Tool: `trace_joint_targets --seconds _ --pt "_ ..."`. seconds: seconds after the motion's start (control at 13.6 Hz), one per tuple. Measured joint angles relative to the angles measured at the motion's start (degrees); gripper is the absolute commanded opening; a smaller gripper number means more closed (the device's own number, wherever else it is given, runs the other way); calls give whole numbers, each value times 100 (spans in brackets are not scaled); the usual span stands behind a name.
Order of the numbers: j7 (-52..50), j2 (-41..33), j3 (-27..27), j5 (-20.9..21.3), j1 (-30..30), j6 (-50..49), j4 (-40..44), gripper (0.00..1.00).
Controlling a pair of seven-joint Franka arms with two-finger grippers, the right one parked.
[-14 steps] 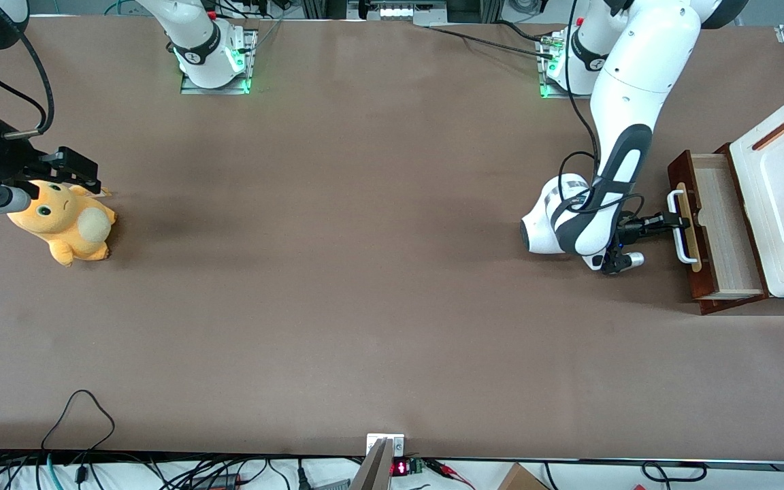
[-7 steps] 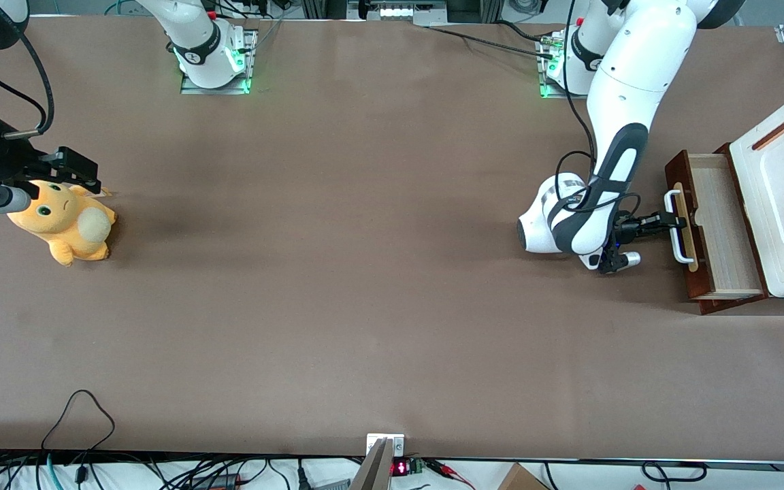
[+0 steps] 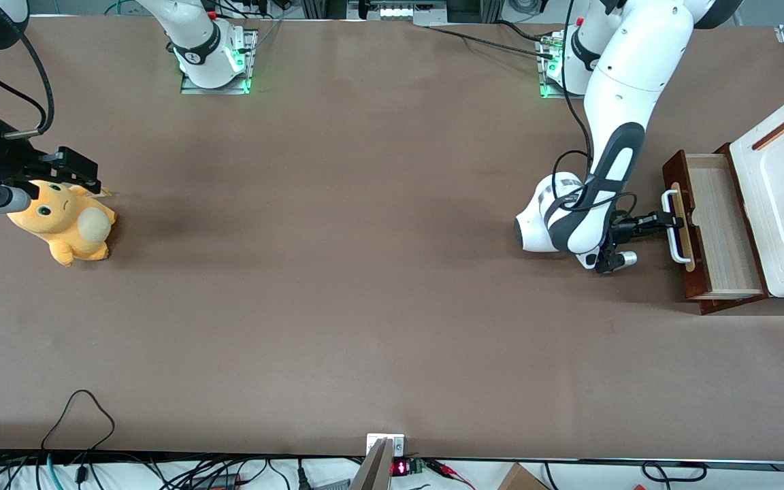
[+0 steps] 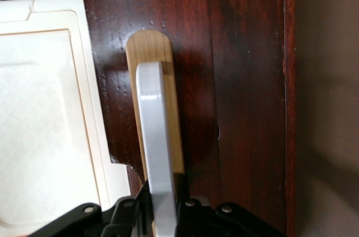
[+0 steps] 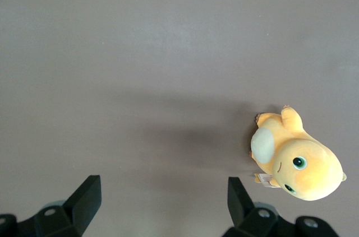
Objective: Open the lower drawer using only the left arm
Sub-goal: 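Pull the gripped handle outward, sliding the drawer open, then open the left gripper and back it away from the handle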
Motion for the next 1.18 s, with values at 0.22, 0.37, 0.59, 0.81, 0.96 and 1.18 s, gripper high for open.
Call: trace_joint_targets --seconds 0.22,0.37,0.59,0.81,0.96,1.18 --pt "0 1 -6 -146 -59 -79 5 48" --pt "2 6 -68 -415 -144 -184 0 100" --pt "54 21 -105 -503 -241 -219 -12 100" --pt "89 23 -93 -508 -231 -224 -12 100" --pt "101 23 -90 -526 -230 -225 -12 100" --pt "303 18 -64 -680 -231 -227 34 100"
